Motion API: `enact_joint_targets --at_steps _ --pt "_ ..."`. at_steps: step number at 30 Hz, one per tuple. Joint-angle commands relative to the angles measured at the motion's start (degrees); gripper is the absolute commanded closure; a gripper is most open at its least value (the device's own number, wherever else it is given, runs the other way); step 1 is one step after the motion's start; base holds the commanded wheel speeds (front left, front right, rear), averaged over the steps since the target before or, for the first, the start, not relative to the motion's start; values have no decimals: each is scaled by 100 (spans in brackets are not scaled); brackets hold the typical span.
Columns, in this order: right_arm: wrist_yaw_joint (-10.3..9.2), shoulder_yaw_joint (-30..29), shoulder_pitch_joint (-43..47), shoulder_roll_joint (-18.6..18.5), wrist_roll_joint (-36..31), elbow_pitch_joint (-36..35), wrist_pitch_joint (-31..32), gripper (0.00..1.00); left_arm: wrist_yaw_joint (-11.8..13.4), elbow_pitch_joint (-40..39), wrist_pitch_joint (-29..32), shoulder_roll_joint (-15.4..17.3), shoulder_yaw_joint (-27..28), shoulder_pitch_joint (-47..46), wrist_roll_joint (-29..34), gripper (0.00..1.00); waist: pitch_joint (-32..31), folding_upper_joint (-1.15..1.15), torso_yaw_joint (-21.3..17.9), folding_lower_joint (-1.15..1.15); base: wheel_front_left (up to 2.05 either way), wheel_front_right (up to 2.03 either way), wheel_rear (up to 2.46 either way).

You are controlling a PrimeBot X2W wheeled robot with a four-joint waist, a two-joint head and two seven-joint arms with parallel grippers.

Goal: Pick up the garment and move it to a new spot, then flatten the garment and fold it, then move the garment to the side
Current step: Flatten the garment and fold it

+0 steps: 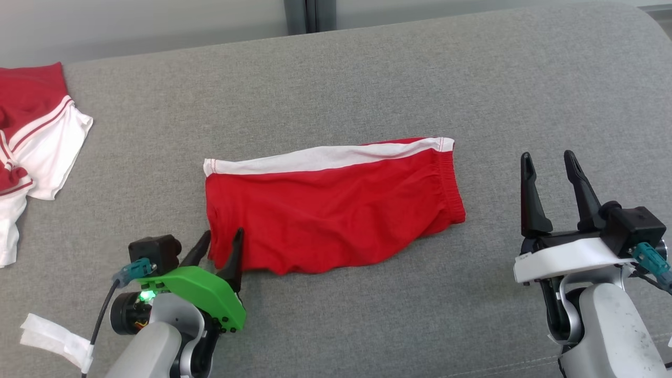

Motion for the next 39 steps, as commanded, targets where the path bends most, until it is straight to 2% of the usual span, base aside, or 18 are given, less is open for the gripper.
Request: enact_joint_targets --at_steps 1,8,19,23,28,33,39 --pt "-8 -22 57 -13 -37 38 -19 0 45 -38 -127 42 51 89 89 0 -25 0 -11 0 0 0 0" --pt "-8 -50 141 -12 -66 253 -19 0 121 -223 -1014 154 86 107 529 0 -210 0 41 0 0 0 0" --pt "-8 60 192 -12 -60 576 -9 0 350 -417 -1421 164 261 416 729 0 -432 0 171 0 0 0 0" --pt "-8 157 41 -14 16 760 228 0 463 -443 -1482 94 392 590 716 0 -417 0 228 0 0 0 0" --pt "-8 265 -290 -12 88 867 888 0 528 -489 -1518 -2 601 743 757 0 -345 0 335 0 0 0 0" --pt "-8 412 -732 -15 143 1116 1935 0 457 -472 -1532 -103 664 747 868 0 -285 0 502 0 0 0 0" --pt "-8 300 -1051 -120 39 1716 3163 0 396 -408 -1531 -228 719 693 966 0 -257 0 798 0 0 0 0"
